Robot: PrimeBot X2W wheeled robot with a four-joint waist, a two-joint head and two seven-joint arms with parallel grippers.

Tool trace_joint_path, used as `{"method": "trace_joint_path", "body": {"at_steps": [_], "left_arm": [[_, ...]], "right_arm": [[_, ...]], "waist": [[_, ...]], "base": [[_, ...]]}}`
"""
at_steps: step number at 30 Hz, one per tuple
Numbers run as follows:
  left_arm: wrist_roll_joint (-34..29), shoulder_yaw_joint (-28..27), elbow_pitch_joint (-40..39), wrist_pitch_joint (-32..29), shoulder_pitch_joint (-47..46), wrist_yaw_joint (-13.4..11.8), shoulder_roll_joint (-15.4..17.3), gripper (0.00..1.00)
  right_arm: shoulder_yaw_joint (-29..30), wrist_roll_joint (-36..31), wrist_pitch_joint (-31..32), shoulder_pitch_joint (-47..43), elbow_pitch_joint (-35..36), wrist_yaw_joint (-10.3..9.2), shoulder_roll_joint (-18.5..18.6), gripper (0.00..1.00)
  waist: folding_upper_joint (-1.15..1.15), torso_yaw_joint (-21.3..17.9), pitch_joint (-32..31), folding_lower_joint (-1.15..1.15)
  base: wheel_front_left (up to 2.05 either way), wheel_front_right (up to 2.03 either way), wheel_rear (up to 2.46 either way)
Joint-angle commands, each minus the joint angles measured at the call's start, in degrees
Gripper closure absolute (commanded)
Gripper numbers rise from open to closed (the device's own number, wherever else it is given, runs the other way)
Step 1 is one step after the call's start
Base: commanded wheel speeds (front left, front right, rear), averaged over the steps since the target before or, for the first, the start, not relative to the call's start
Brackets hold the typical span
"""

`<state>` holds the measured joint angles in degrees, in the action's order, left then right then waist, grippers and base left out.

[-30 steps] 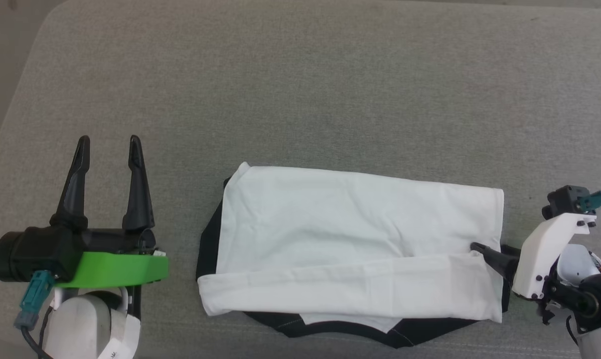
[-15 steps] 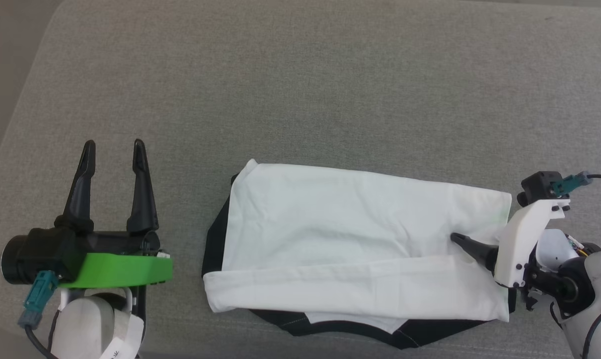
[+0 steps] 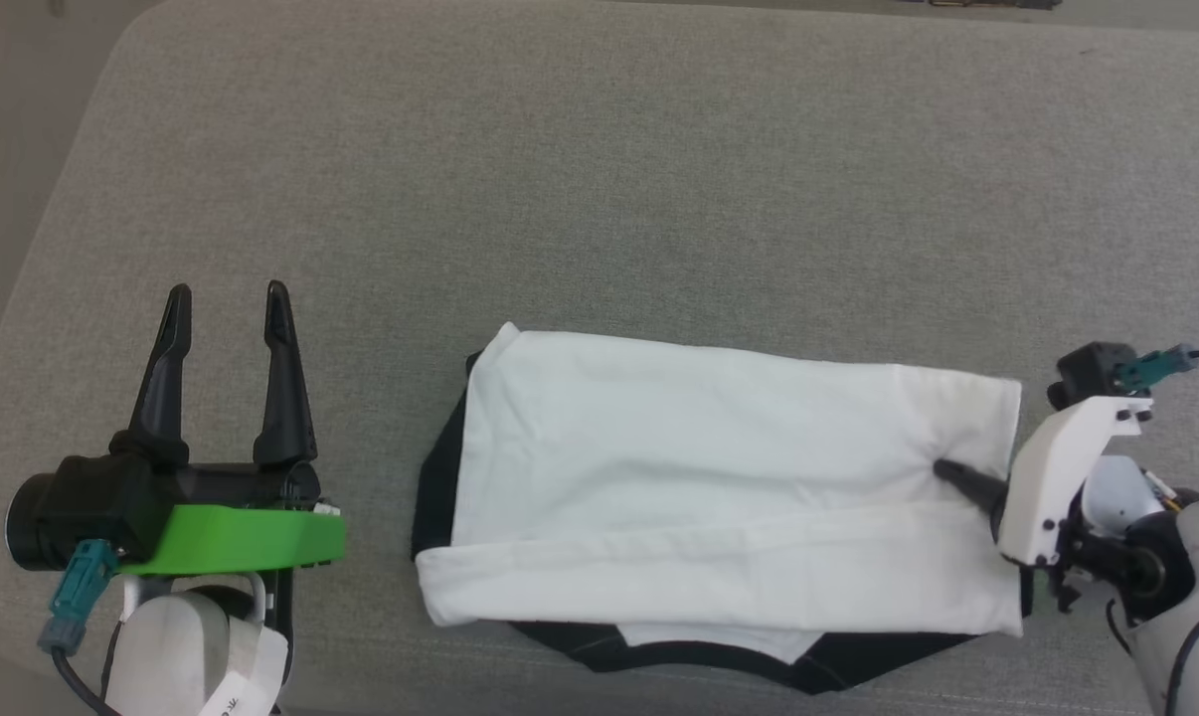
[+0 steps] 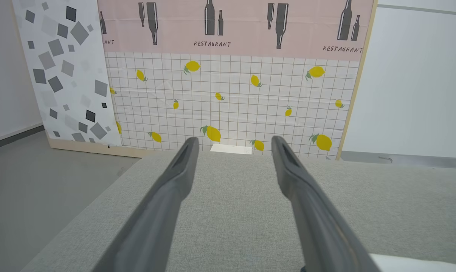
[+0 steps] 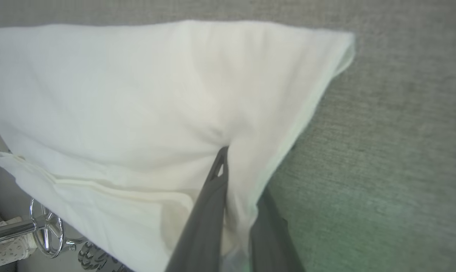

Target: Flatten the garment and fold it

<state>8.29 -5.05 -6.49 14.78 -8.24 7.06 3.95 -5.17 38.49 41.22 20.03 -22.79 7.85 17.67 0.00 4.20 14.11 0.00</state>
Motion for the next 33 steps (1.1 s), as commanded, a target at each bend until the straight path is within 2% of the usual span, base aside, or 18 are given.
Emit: {"method": "trace_joint_path", "body": {"at_steps": [1,10,16,18,20,25,33], "left_arm": [[-0.35,-0.15,-0.01,0.21,-0.01,0.37,-0.26,0.0],[-0.33,0.18,0.18,0.21,0.21,0.41,-0.01,0.0],[-0.19,0.42,0.37,0.21,0.82,0.42,-0.02,0.0],[-0.01,0.46,0.55,0.21,1.06,0.42,-0.08,0.0],[0.22,0.44,0.83,0.21,1.3,0.42,-0.15,0.0],[0.64,0.51,1.29,0.22,1.7,0.42,-0.3,0.0],[1.27,0.92,1.8,0.22,2.21,0.42,-0.46,0.0]], "right_arm": [[1.82,-1.23,-0.75,0.92,-1.67,-0.36,1.16,1.0],[12.56,-7.46,-0.52,3.03,-5.02,-0.36,5.63,1.0],[19.08,-16.34,0.39,4.08,-6.4,-0.36,6.71,1.0],[20.84,-19.09,0.95,4.68,-6.43,-0.36,6.07,1.0],[20.48,-21.65,2.54,4.92,-5.58,-0.36,5.54,1.0],[13.99,-24.14,11.21,4.08,1.32,-0.36,5.67,1.0],[2.95,-15.48,22.07,0.94,18.01,-0.36,6.0,1.0]], "waist": [[0.0,-0.01,-0.13,0.0],[0.0,-0.02,-0.85,0.0],[0.0,-0.29,-1.51,0.0],[0.0,-0.44,-1.88,0.0],[0.0,-0.56,-2.24,0.0],[0.0,-0.95,-3.17,0.0],[0.0,-1.04,-4.41,0.0]], "base": [[0.0,0.0,0.0],[0.0,0.0,0.0],[0.0,0.0,0.0],[0.0,0.0,0.0],[0.0,0.0,0.0],[0.0,0.0,0.0],[0.0,0.0,0.0]]}}
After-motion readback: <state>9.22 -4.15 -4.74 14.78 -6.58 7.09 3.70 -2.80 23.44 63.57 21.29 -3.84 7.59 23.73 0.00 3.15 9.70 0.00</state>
